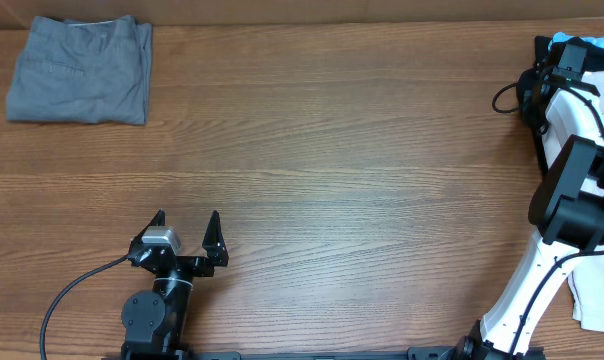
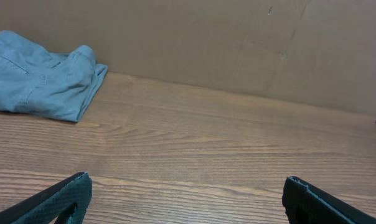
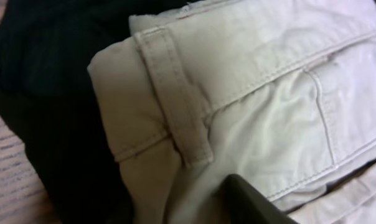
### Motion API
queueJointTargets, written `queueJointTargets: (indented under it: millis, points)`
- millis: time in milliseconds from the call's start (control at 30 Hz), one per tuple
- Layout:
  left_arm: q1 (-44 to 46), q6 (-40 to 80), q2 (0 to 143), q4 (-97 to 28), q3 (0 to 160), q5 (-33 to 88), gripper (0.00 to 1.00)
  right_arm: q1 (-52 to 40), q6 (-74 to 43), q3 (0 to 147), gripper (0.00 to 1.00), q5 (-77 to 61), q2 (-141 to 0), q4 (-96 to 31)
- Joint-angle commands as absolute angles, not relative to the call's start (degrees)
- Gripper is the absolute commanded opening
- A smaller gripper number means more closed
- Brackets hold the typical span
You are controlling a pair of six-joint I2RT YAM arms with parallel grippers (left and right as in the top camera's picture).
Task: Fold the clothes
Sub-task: 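Grasp the top beige pants on the stack with the right gripper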
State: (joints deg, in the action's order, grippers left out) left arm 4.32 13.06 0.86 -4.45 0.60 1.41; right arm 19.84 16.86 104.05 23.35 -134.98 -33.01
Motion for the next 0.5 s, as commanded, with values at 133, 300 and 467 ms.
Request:
queueJointTargets:
  millis: [133, 300, 467]
  points:
    - [4.4, 11.8, 0.3, -4.4, 0.3, 1.0, 1.0, 20.4, 16.7, 105.1, 0.23, 23.9, -136.6, -33.3]
    - [4.4, 11.8, 0.3, -4.4, 0.3, 1.0, 1.0, 20.4, 16.7, 105.1, 0.04, 23.9, -136.6, -33.5]
    - [4.4, 11.7, 0.3, -4.4, 0.3, 1.0, 1.0, 20.4, 12.9, 105.5, 0.04, 27.8, -136.5, -32.6]
